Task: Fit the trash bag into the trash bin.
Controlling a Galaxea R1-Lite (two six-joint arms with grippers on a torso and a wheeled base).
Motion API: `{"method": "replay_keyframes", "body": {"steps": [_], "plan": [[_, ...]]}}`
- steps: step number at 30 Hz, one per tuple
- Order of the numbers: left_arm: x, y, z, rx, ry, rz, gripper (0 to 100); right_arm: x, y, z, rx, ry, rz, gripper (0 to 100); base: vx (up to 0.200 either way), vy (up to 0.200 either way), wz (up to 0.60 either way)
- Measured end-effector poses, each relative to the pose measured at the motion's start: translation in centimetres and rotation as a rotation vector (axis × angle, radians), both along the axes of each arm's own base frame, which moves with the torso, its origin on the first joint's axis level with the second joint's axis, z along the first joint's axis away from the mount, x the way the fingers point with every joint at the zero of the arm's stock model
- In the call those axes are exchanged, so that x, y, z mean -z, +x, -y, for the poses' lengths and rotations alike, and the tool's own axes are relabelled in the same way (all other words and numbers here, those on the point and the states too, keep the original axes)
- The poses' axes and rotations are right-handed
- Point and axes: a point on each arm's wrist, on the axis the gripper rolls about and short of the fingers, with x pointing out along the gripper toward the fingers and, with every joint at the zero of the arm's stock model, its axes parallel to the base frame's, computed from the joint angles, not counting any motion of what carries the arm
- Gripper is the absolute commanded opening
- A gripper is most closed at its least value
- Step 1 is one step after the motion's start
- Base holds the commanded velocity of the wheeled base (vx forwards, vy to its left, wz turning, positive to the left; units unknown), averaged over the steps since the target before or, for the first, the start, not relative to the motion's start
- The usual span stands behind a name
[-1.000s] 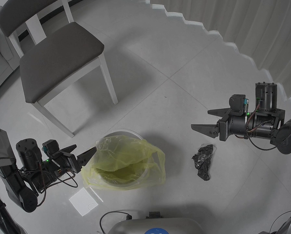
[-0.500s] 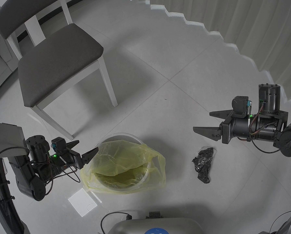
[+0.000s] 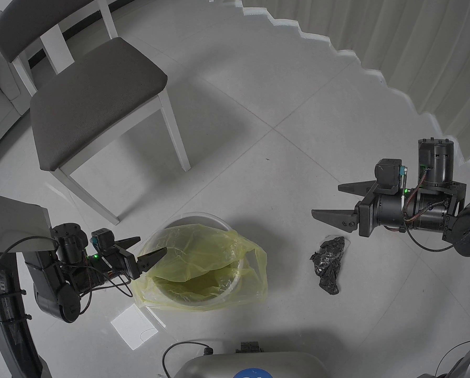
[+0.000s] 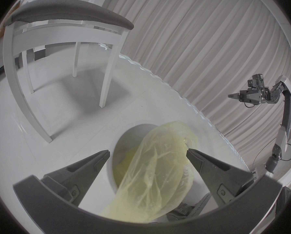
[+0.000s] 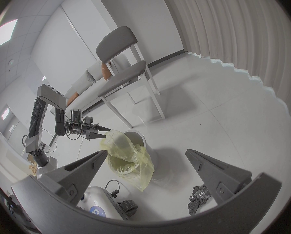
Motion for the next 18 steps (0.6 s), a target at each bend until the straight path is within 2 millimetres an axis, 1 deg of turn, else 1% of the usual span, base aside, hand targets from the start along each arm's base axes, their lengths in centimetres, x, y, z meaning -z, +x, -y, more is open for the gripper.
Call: {"method": "replay_keyframes", "body": {"steps": [6,15,16,18], "plan": [[0.0,0.0,0.7,0.024,-0.002,0.0,100,0.1,0.0,0.0,0.0,-0.001,-0.003,100,0.0,0.0,0.0],[0.5,1.0,1.6,0.047,-0.002,0.015,100,0.1,0.0,0.0,0.001,-0.001,-0.005,100,0.0,0.0,0.0],[0.5,1.1,1.7,0.048,-0.002,0.018,0,0.1,0.0,0.0,0.001,-0.001,-0.005,100,0.0,0.0,0.0],[0.6,1.3,1.7,0.047,-0.003,0.019,0,0.1,0.0,0.0,0.001,-0.001,-0.005,100,0.0,0.0,0.0]]}}
